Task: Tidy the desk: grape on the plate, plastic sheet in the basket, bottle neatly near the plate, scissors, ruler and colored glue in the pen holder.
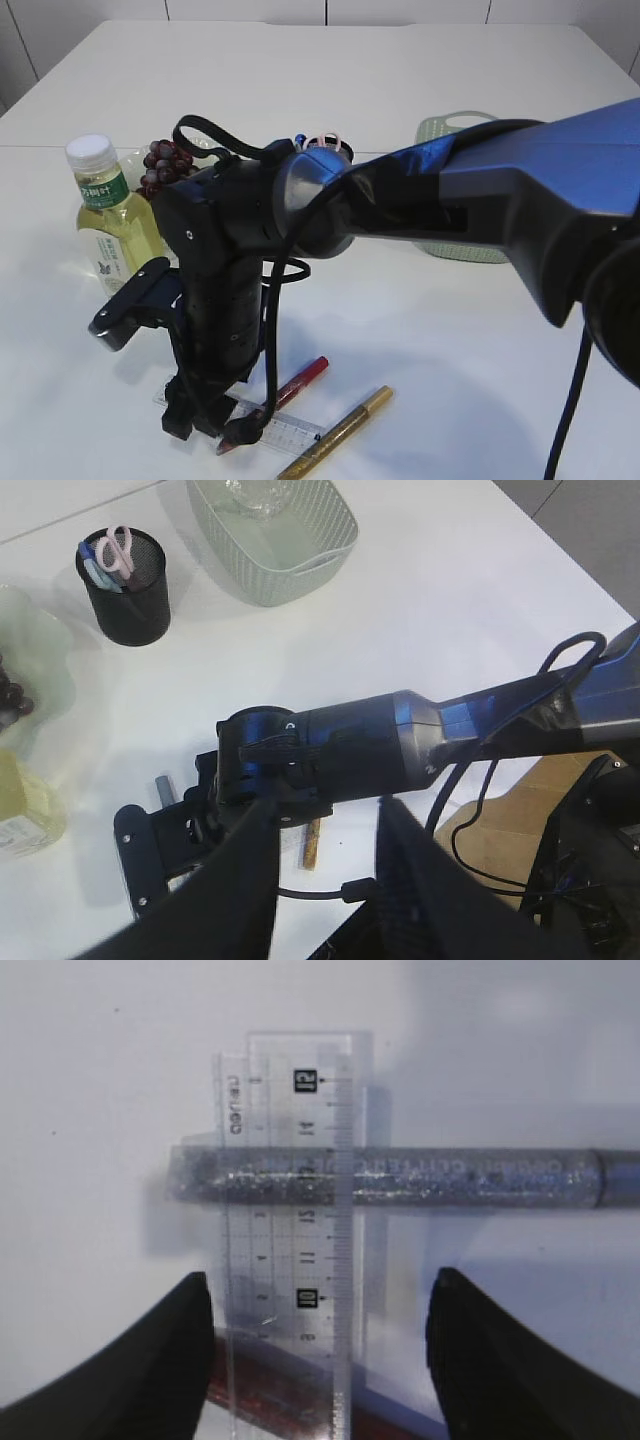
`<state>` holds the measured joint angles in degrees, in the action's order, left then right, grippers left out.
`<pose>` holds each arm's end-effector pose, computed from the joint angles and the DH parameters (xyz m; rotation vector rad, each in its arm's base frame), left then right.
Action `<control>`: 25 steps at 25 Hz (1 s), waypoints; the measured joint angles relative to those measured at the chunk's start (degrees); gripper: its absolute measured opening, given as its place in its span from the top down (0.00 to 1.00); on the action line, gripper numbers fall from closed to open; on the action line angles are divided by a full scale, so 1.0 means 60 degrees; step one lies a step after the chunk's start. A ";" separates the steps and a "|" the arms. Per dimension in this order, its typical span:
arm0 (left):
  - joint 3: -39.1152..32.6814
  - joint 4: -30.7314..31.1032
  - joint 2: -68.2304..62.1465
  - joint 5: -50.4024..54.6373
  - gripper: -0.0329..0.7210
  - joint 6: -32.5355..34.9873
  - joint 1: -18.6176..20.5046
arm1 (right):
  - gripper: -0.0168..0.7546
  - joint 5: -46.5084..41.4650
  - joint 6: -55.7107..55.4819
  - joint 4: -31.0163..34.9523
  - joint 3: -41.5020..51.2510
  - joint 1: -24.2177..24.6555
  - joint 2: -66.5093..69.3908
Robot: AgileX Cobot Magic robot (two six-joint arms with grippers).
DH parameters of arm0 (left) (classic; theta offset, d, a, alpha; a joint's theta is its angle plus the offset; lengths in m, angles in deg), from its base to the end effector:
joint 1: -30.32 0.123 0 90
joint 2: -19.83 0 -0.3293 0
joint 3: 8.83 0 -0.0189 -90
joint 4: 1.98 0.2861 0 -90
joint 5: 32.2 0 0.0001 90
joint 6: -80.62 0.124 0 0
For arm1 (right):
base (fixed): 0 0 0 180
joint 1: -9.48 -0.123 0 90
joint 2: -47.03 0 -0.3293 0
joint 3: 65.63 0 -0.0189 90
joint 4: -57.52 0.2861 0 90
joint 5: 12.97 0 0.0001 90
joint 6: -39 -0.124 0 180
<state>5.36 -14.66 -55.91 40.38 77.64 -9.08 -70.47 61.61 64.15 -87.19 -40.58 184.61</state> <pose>0.1759 -0.1781 0.5112 0.7778 2.2750 -0.6369 0.3263 0.4085 0.1140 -1.7367 2.5071 0.1908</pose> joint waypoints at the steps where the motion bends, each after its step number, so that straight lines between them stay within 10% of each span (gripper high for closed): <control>1: 0.0000 0.0000 0.0000 0.0000 0.63 0.0000 0.0000 | 0.31 0.0000 0.0000 0.0000 0.0000 0.0000 0.0000; 11: 0.0000 0.0000 0.0000 0.0000 0.63 0.0000 0.0000 | 0.58 -0.0022 -0.0017 0.0000 0.0000 0.0000 0.0000; 25: 0.0000 0.0031 0.0000 0.0000 0.63 0.0000 0.0000 | 0.59 -0.1089 -0.0038 -0.0022 -0.0784 0.0000 0.0058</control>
<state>5.36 -14.47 -55.91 40.38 77.64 -9.08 -77.01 61.38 64.01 -91.89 -40.58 184.96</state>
